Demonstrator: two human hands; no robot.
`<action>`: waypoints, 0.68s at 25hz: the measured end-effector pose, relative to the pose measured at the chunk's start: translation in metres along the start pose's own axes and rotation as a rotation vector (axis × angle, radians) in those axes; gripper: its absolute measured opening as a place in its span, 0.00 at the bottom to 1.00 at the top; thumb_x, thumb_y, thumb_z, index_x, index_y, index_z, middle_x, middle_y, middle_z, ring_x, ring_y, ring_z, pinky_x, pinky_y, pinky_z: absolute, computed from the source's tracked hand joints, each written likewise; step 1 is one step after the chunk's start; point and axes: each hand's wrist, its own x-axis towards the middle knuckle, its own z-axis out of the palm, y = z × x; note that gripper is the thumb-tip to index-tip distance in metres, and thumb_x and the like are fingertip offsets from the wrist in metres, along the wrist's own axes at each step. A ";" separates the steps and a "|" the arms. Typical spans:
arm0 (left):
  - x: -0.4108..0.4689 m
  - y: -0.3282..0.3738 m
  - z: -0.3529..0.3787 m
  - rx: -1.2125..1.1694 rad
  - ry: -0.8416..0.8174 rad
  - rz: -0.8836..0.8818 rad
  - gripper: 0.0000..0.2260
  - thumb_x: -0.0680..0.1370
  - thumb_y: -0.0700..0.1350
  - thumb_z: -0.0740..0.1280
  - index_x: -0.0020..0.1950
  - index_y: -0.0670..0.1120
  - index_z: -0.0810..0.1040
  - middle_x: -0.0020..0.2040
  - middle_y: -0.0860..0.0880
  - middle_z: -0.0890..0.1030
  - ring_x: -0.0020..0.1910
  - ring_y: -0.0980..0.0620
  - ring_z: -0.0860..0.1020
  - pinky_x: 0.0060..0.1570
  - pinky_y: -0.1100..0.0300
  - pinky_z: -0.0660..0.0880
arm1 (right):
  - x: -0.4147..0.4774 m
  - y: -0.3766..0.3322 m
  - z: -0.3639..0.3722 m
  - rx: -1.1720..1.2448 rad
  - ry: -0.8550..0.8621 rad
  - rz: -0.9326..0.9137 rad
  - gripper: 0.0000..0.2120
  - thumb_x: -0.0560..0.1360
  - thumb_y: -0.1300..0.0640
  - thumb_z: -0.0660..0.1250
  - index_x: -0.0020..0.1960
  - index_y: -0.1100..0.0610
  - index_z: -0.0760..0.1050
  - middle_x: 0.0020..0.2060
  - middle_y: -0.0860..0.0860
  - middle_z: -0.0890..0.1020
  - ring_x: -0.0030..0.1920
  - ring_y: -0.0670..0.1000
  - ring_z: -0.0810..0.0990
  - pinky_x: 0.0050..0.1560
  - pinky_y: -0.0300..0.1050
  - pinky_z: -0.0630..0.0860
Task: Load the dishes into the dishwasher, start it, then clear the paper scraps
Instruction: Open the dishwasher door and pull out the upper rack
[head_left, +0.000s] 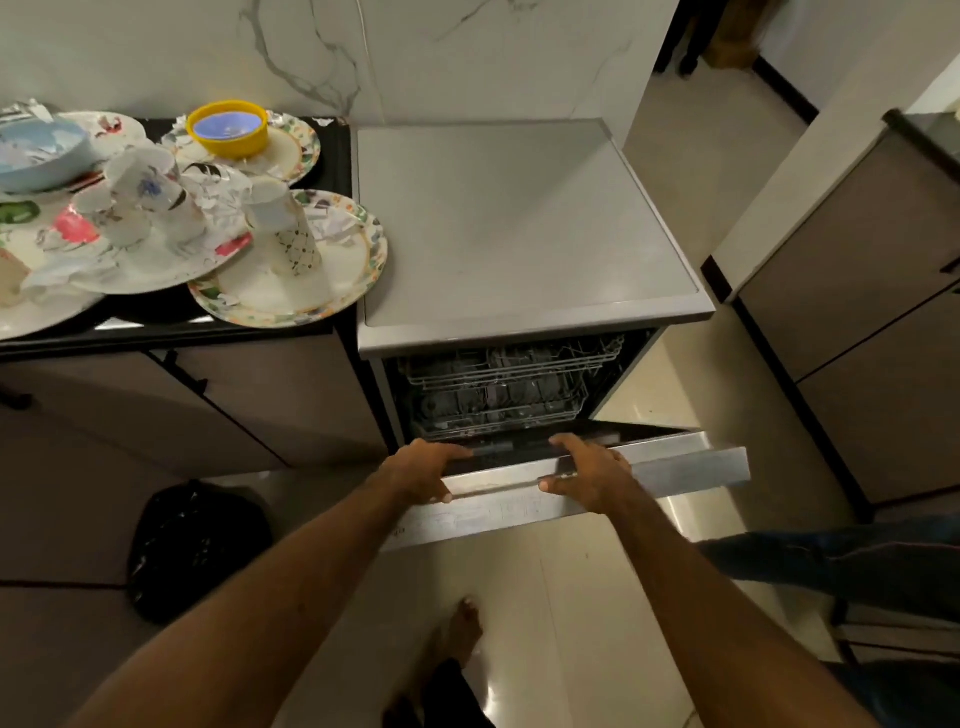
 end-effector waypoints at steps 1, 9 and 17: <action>-0.001 0.001 0.010 -0.002 -0.029 0.000 0.30 0.75 0.45 0.77 0.75 0.59 0.73 0.70 0.49 0.78 0.68 0.45 0.77 0.69 0.46 0.74 | -0.006 0.008 0.008 -0.015 -0.035 -0.002 0.33 0.72 0.34 0.74 0.73 0.42 0.71 0.69 0.48 0.78 0.69 0.53 0.74 0.73 0.56 0.67; -0.013 -0.007 0.117 0.152 -0.014 -0.096 0.42 0.70 0.56 0.80 0.79 0.66 0.62 0.81 0.50 0.62 0.78 0.42 0.64 0.73 0.38 0.66 | -0.048 0.063 0.072 -0.098 -0.137 -0.020 0.21 0.83 0.34 0.57 0.71 0.38 0.76 0.71 0.45 0.78 0.73 0.51 0.72 0.76 0.62 0.52; 0.028 -0.020 0.251 0.509 -0.039 -0.183 0.62 0.69 0.60 0.79 0.81 0.55 0.29 0.79 0.41 0.26 0.75 0.38 0.25 0.74 0.34 0.33 | -0.019 0.146 0.179 -0.365 -0.290 -0.013 0.70 0.63 0.23 0.73 0.84 0.49 0.31 0.83 0.56 0.35 0.83 0.61 0.35 0.78 0.68 0.36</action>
